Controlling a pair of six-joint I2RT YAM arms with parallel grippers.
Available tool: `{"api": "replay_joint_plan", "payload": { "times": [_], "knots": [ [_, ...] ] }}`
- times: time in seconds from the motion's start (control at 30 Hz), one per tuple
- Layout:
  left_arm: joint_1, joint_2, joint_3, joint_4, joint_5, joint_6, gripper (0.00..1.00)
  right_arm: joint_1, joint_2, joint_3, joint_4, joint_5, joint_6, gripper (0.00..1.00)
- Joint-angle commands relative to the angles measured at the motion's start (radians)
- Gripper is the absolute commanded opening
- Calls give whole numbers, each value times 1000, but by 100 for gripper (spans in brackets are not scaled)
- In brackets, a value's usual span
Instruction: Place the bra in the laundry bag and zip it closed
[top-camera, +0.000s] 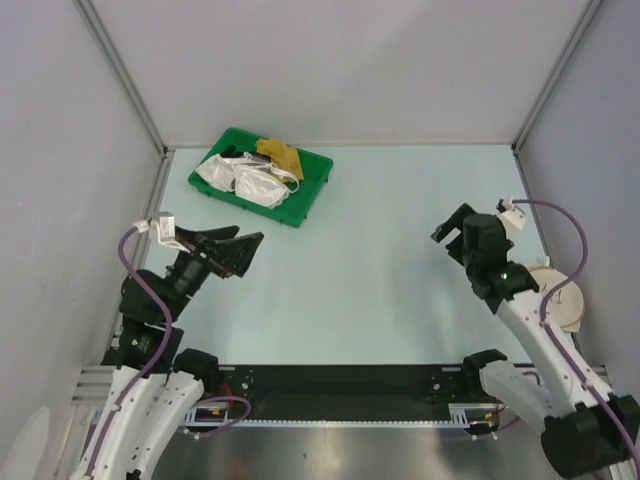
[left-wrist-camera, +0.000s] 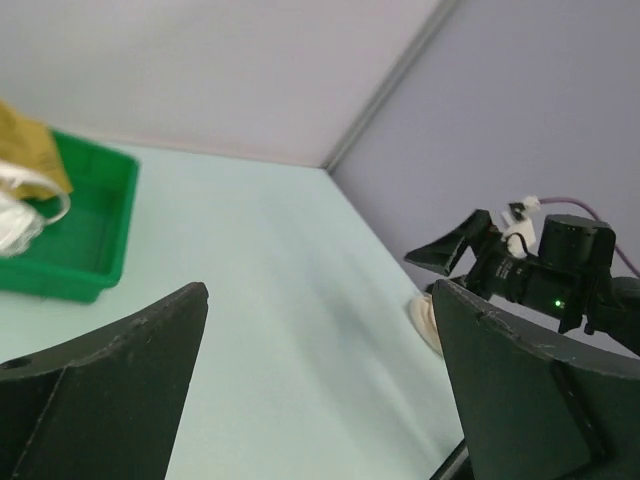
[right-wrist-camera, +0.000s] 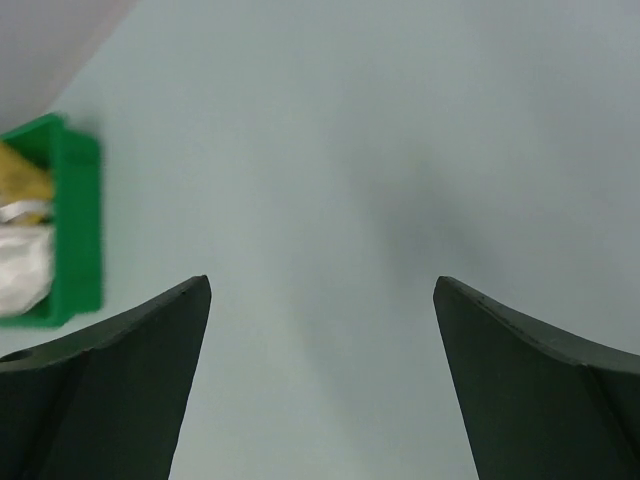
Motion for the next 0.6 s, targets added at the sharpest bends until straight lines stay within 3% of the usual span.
{"api": "replay_joint_plan", "payload": {
  "times": [0.0, 0.07, 0.17, 0.3, 0.47, 0.57],
  "knots": [
    [-2, 92, 173, -432, -179, 49, 99, -205, 180, 167, -358, 209, 52, 100],
    [-1, 130, 204, -549, -205, 43, 99, -301, 225, 192, -382, 237, 41, 100],
    [1, 152, 172, -511, -75, 83, 99, -471, 305, 208, -371, 240, 21, 100],
    [-1, 190, 129, -428, 61, 57, 99, -737, 357, 145, -347, 102, 69, 100],
    [-1, 244, 80, -356, 198, 19, 99, -939, 226, -21, -232, -53, 44, 97],
    [-1, 258, 59, -316, 220, 11, 100, -1014, 124, -85, -206, -34, 24, 93]
  ]
}}
